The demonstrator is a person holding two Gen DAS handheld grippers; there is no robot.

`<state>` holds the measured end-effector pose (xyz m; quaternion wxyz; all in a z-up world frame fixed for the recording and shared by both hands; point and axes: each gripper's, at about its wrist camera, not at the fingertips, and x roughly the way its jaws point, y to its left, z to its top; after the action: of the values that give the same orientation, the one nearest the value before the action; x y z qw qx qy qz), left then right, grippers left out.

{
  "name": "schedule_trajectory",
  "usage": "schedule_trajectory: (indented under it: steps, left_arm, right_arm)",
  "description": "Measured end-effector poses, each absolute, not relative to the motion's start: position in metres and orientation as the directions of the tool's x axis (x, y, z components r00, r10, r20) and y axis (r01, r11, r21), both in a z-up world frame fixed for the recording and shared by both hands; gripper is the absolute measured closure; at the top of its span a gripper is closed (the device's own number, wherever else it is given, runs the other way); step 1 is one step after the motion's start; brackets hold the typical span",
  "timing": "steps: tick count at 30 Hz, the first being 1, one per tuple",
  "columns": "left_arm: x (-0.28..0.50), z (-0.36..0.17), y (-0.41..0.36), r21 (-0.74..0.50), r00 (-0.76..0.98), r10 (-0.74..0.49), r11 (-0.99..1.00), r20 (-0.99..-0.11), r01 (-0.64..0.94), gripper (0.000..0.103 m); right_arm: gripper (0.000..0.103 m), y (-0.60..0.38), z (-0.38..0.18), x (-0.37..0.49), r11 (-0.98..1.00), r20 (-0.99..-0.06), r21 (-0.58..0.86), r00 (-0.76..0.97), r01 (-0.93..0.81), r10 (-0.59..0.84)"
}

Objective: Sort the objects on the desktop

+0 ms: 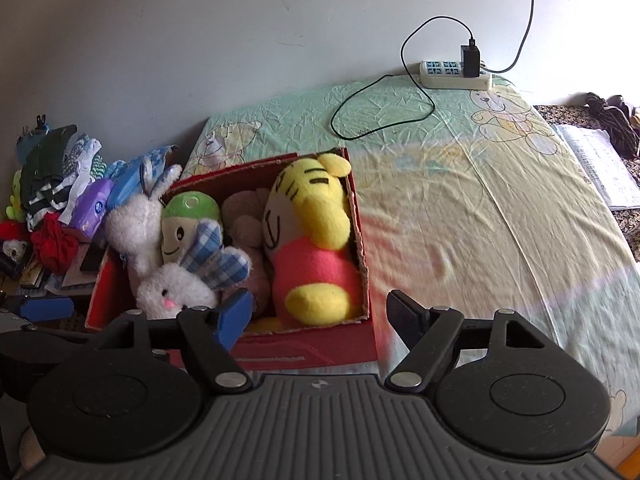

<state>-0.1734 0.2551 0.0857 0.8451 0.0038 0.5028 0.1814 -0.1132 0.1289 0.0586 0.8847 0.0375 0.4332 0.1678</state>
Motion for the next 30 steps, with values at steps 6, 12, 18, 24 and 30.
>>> schedule_trajectory:
  steps: [6,12,18,24,30]
  left_arm:
    - [-0.167,0.102,0.271,0.201,0.447,0.334,0.926,-0.830,-0.320,0.001]
    - [-0.156,0.091,0.284,0.169,0.418,0.292,0.936,-0.860,-0.307,0.001]
    - [-0.152,0.073,0.288,0.152,0.394,0.267,0.942,-0.879,-0.299,0.001]
    - [-0.151,0.070,0.299,0.146,0.401,0.266,0.941,-0.877,-0.304,0.001]
    - [-0.145,0.060,0.312,0.109,0.398,0.229,0.947,-0.888,-0.302,0.001]
  right_arm:
    - [0.015,0.139,0.071,-0.117,0.958,-0.731,0.189,0.621,-0.216,0.284]
    - [0.014,0.153,0.073,-0.115,0.957,-0.744,0.165,0.608,-0.237,0.279]
    - [0.015,0.158,0.061,-0.107,0.954,-0.785,0.185,0.549,-0.234,0.287]
    - [0.015,0.155,0.066,-0.102,0.966,-0.777,0.152,0.578,-0.210,0.248]
    - [0.015,0.160,0.054,-0.089,0.973,-0.792,0.142,0.569,-0.181,0.221]
